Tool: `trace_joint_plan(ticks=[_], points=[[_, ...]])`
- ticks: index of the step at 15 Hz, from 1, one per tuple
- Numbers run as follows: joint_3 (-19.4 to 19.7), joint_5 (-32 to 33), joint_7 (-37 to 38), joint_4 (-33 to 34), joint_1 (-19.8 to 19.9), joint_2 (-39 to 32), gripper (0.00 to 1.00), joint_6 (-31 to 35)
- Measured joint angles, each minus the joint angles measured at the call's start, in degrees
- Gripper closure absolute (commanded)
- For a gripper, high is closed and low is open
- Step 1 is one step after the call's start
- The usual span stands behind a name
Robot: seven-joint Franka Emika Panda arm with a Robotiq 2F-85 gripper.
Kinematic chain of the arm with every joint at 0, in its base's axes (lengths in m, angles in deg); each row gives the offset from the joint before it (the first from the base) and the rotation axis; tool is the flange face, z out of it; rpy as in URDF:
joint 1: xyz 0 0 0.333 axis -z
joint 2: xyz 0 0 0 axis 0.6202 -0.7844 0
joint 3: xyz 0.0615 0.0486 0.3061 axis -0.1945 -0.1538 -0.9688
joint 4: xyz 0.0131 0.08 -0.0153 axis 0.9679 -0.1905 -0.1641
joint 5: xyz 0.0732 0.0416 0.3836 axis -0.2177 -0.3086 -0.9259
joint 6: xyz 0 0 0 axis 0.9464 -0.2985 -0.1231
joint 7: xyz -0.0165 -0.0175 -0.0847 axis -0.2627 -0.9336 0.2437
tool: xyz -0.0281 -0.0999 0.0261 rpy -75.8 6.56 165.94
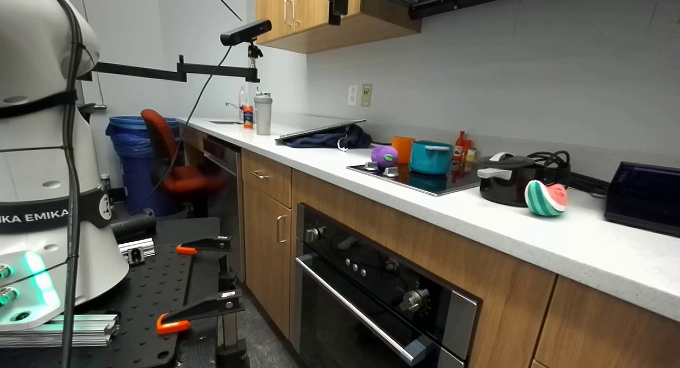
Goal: Move the lid from the black pot to the blue one
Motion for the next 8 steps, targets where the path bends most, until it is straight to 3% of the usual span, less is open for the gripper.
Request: trace_joint_plan(ticks=[8], points=[[-3.6, 2.3, 0.1, 8.2, -0.1, -10.2, 0.00, 0.0]])
